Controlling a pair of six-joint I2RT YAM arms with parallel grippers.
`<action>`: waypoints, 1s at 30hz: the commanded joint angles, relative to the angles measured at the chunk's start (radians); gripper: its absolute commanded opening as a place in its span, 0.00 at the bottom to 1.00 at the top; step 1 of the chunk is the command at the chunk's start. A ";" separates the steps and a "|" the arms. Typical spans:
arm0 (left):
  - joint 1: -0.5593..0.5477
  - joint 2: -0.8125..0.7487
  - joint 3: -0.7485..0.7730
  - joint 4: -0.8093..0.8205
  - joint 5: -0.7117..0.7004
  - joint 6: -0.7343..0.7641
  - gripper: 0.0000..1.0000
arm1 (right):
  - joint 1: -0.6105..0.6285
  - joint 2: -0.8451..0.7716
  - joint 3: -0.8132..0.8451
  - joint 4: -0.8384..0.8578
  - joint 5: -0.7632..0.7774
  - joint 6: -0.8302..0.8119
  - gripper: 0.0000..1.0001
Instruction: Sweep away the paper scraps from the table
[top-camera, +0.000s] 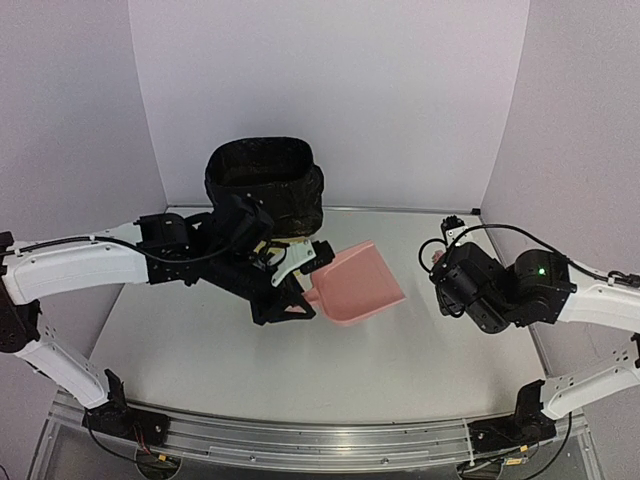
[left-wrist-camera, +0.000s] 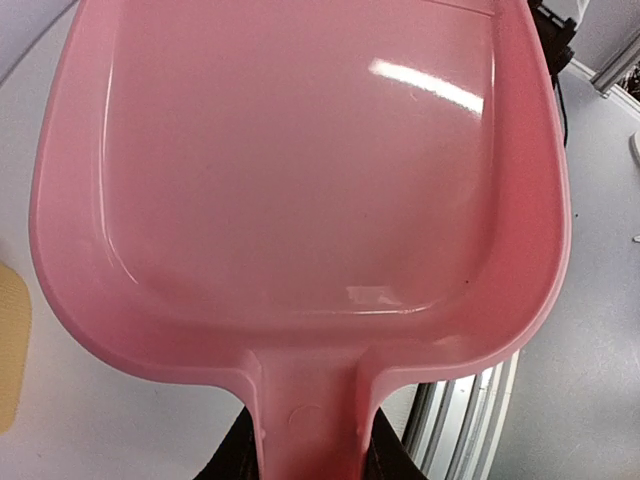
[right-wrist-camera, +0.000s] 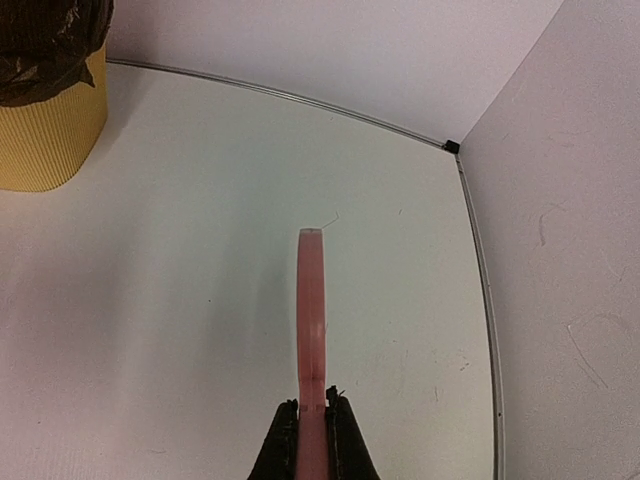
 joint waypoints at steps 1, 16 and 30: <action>-0.002 0.018 -0.176 0.132 -0.031 -0.159 0.01 | 0.000 -0.061 -0.019 -0.001 0.040 0.019 0.00; -0.054 0.292 -0.242 0.254 -0.361 -0.659 0.00 | 0.000 -0.043 -0.010 -0.002 0.023 0.023 0.00; -0.100 0.474 -0.060 0.143 -0.494 -0.901 0.06 | 0.001 -0.028 -0.025 -0.003 -0.018 0.073 0.00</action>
